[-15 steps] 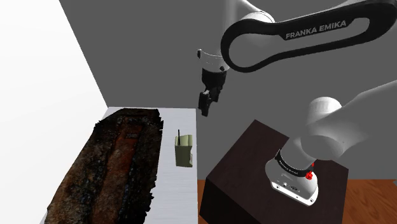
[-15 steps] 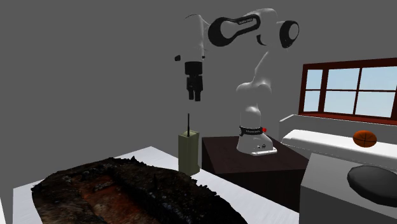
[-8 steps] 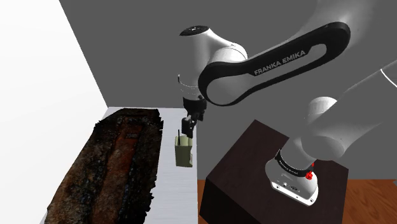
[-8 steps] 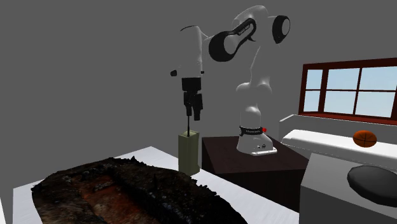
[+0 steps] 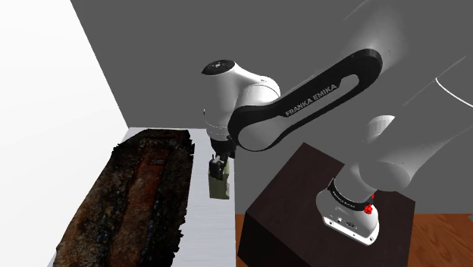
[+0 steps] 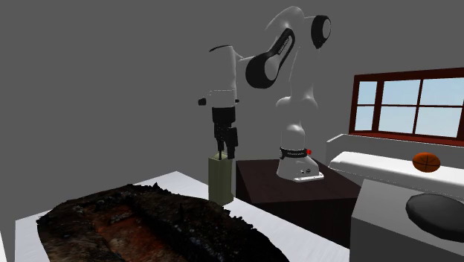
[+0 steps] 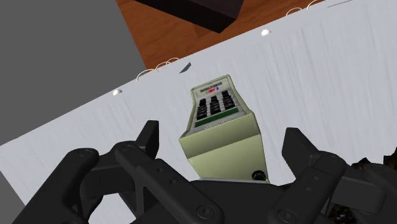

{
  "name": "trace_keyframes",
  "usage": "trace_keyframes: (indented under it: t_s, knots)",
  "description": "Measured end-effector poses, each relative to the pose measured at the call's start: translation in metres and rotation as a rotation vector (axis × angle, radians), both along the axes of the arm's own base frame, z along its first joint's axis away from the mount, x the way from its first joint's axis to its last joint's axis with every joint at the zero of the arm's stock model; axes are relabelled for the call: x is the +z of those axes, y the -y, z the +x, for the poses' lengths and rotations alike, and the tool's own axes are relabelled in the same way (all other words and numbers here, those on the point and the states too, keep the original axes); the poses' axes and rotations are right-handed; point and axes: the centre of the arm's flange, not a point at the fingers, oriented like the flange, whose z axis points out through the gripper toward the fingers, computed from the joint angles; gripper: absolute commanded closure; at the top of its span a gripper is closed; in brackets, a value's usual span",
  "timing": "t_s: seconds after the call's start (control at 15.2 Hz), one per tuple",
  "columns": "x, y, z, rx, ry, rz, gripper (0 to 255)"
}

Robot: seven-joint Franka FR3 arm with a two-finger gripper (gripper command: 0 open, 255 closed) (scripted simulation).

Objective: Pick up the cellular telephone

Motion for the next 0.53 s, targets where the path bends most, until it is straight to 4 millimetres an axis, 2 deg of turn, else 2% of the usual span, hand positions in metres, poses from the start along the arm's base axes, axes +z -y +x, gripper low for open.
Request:
trace_keyframes:
  t_s: [0.2,0.26,0.53]
  knots:
    - [-0.0126,0.0009,-0.0008,0.0,0.0,0.0,0]
    - [-0.0135,0.0008,-0.001,0.0,0.0,0.0,255]
    - [-0.014,0.0005,-0.0011,0.001,0.001,0.0,255]
